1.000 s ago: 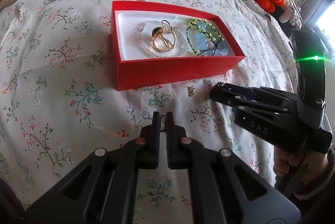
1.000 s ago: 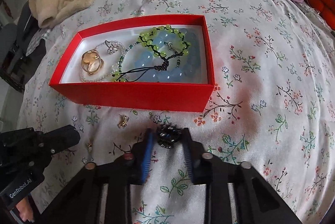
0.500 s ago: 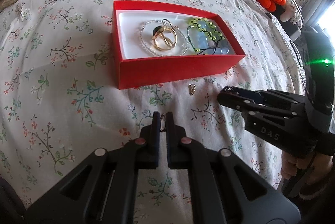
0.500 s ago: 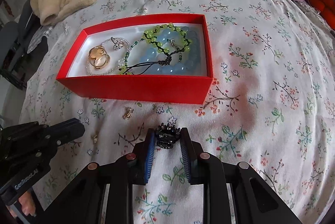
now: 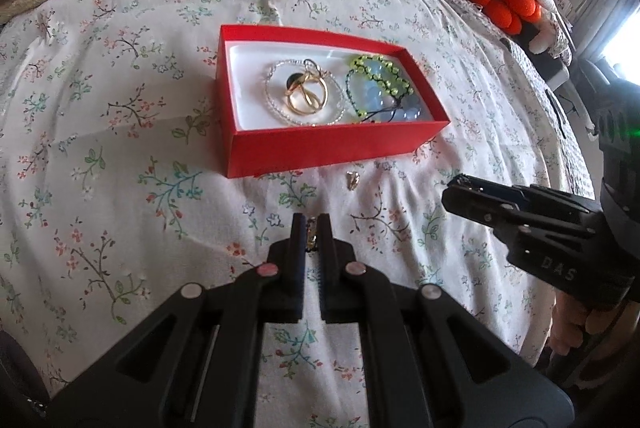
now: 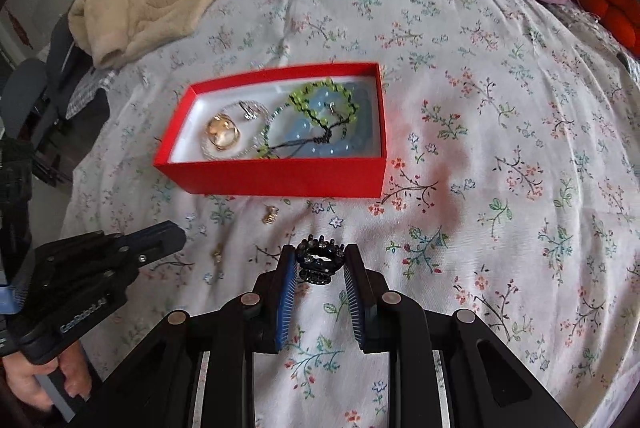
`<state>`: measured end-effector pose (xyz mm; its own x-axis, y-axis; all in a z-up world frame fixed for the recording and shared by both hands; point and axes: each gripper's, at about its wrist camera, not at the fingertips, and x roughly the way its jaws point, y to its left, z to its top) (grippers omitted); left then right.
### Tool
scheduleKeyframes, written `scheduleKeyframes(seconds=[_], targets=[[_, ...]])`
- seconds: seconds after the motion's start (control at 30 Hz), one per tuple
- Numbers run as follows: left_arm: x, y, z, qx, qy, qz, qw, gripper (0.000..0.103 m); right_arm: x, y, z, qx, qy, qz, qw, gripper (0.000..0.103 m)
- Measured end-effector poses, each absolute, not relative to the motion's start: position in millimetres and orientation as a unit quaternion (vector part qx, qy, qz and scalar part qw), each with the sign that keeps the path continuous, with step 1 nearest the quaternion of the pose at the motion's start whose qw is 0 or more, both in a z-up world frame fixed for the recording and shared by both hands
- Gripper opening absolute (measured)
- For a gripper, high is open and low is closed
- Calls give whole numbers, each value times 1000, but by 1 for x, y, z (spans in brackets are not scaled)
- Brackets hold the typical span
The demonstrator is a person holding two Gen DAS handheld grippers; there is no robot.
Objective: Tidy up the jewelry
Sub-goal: 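Carry the hoop earring and black clip over the red box with both tools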
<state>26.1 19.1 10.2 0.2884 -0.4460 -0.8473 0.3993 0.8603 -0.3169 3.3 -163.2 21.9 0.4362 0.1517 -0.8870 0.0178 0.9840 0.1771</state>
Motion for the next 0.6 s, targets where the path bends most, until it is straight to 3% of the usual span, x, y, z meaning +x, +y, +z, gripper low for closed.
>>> scheduleKeyframes(seconds=[0.6], targets=[[37,18,44,-29,505,-270,819,6,1,-166,62,107,483,51,868,24]])
